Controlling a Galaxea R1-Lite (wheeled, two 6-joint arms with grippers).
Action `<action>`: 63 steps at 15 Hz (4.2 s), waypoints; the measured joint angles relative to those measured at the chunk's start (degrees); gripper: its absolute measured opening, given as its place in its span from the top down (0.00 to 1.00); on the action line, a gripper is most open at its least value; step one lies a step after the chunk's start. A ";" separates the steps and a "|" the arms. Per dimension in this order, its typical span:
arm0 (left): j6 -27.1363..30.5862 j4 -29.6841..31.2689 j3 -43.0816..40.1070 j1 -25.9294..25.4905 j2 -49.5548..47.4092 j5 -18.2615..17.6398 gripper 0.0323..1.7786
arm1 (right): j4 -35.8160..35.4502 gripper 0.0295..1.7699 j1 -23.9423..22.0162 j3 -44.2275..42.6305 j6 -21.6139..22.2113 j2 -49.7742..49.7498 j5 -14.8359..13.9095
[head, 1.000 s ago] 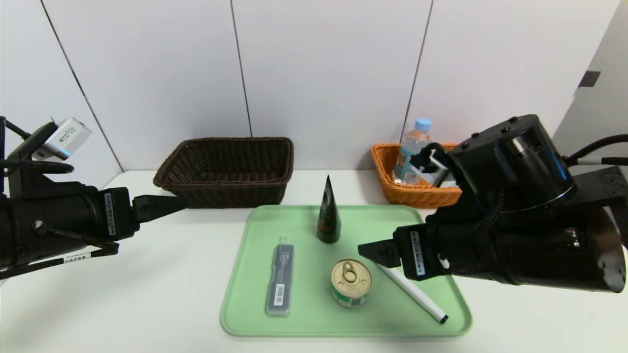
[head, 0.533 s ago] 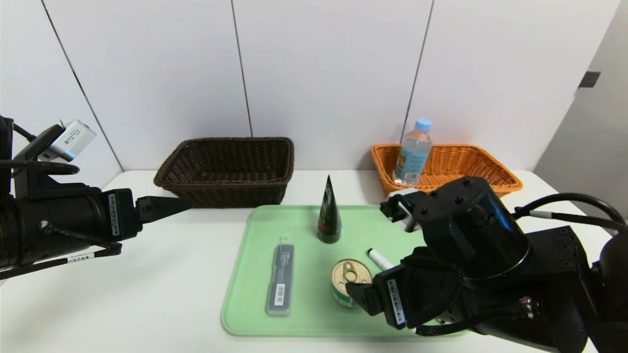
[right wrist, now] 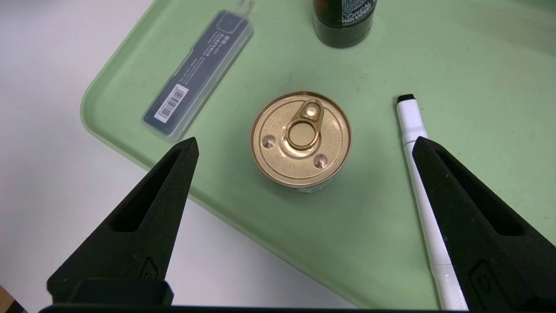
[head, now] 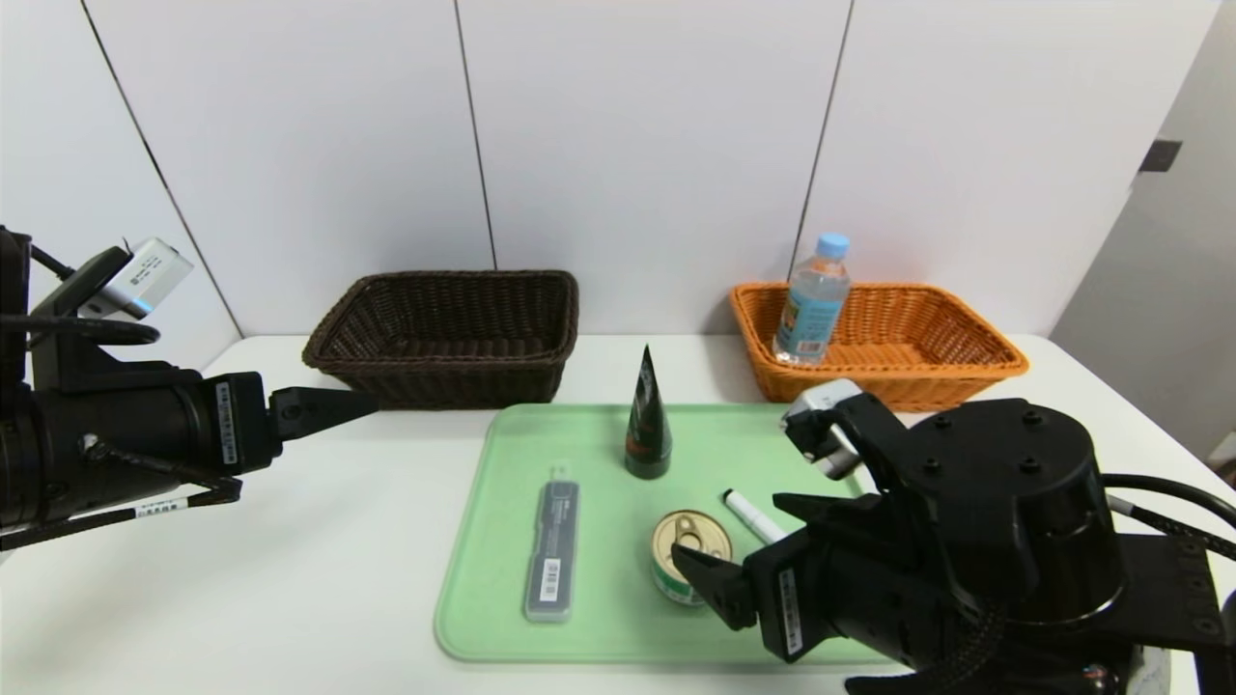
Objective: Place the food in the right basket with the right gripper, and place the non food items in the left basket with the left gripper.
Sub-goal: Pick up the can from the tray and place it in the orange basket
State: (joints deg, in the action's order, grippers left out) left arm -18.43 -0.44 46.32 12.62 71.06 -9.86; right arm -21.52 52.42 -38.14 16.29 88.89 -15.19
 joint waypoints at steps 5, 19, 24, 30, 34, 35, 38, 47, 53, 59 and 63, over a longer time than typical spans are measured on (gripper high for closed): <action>0.20 -0.02 0.39 0.05 0.16 -0.11 0.05 | -12.36 0.04 0.59 11.30 -3.47 -2.38 0.95; 0.16 0.00 0.34 0.22 0.88 -0.09 0.05 | -55.22 0.04 0.13 25.00 -8.44 16.75 1.44; 0.07 0.00 0.34 0.20 1.32 -0.13 0.05 | -57.48 0.04 0.02 24.31 -9.20 20.55 0.76; 0.11 0.09 0.43 0.20 2.04 -0.09 0.05 | -57.48 0.04 0.02 22.66 -9.51 22.15 0.76; 0.11 2.72 0.23 0.22 2.97 -0.17 0.05 | -57.39 0.04 0.06 20.89 -9.81 23.02 0.76; 0.11 2.83 0.22 0.22 3.22 -0.20 0.05 | -57.37 0.04 0.09 20.29 -9.95 23.39 0.78; 0.09 2.89 0.30 0.20 3.88 -0.20 0.05 | -57.39 0.04 0.06 18.71 -10.03 24.64 0.76; 0.11 5.29 0.43 0.22 6.28 -0.24 0.05 | -57.15 0.04 -0.77 16.82 -11.03 26.78 0.67; 0.09 5.32 1.06 0.24 7.28 -0.28 0.05 | -57.20 0.29 -1.29 16.35 -11.56 27.43 0.67; 0.09 5.32 1.06 0.15 7.36 -0.27 0.05 | -56.95 0.45 -1.23 15.87 -11.89 27.26 0.50; 0.11 5.28 1.06 0.13 7.25 -0.17 0.05 | -55.44 0.45 -1.16 14.42 -12.24 25.33 0.20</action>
State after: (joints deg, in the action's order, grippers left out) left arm -18.32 4.84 47.38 12.75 78.31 -10.03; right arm -76.96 51.26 -23.72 4.05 114.23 -14.99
